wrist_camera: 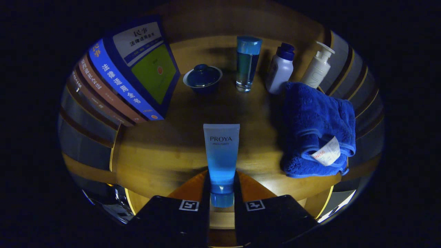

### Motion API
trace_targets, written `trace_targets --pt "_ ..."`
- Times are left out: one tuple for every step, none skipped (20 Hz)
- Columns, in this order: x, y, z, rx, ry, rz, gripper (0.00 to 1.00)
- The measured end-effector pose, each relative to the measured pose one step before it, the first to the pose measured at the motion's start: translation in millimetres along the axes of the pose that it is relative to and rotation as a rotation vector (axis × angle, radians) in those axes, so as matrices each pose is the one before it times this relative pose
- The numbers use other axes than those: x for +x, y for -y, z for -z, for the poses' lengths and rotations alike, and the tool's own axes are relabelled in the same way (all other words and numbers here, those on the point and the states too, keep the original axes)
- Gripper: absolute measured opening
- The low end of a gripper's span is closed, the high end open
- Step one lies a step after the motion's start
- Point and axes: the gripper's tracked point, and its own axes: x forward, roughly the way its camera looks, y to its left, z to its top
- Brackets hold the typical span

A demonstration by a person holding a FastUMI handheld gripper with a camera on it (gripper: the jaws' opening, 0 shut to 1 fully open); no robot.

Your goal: Pull open the drawer, take out the items inside it, and place them on the countertop above the cabinet.

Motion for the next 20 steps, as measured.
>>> trace_targets --pt "2.12 0.30 -0.03 -0.00433 -0.00215 0.00496 0.35" --pt "1.31 -0.14 -0.89 -0.00268 0.00150 0.00178 0.45" --pt "-0.02 -0.05 -1.68 0.00454 0.00801 -0.00095 0.47" --pt "-1.20 -0.33 -2.14 0.01146 0.01331 -0.00290 0.50" --pt "-0.94 0.32 -2.24 0.00798 0.01403 -0.00055 0.62" --pt "-3.29 0.02 -1.86 -0.00137 0.01367 -0.00224 0.75" --pt "-2.40 -0.42 -0.09 -0.00624 0.01406 -0.00152 0.87" --pt "-5.90 0.08 -1.21 -0.00230 0.02125 -0.00093 0.99" --pt "-5.78 -0.76 -0.94 0.00294 0.02779 -0.00434 0.99" --pt "-7.39 -1.14 -1.35 0.00556 0.03490 -0.00633 0.99" --pt "-8.97 -1.17 -1.87 0.00581 0.04525 -0.01036 0.99" --pt "-10.51 -2.45 -1.93 0.00344 0.05136 -0.00978 0.99" --pt "-12.96 -0.02 -1.94 -0.00025 0.05412 -0.00114 0.99" --pt "-14.22 1.90 -2.45 -0.01002 0.05688 0.01116 0.99" --pt "-13.01 2.78 -2.37 -0.01658 0.06566 0.01667 0.99" --pt "-15.75 2.20 -5.54 -0.01332 0.07387 0.01307 0.99" --pt "-18.38 0.47 -8.13 -0.00839 0.08353 0.00664 0.99" --pt "-18.12 -1.98 -7.68 0.00466 0.06860 -0.00465 0.99" --pt "-21.89 -4.72 0.01 0.01664 0.04950 -0.01550 0.99" --pt "-18.87 -4.25 -4.06 0.01150 0.05730 -0.01418 1.00"
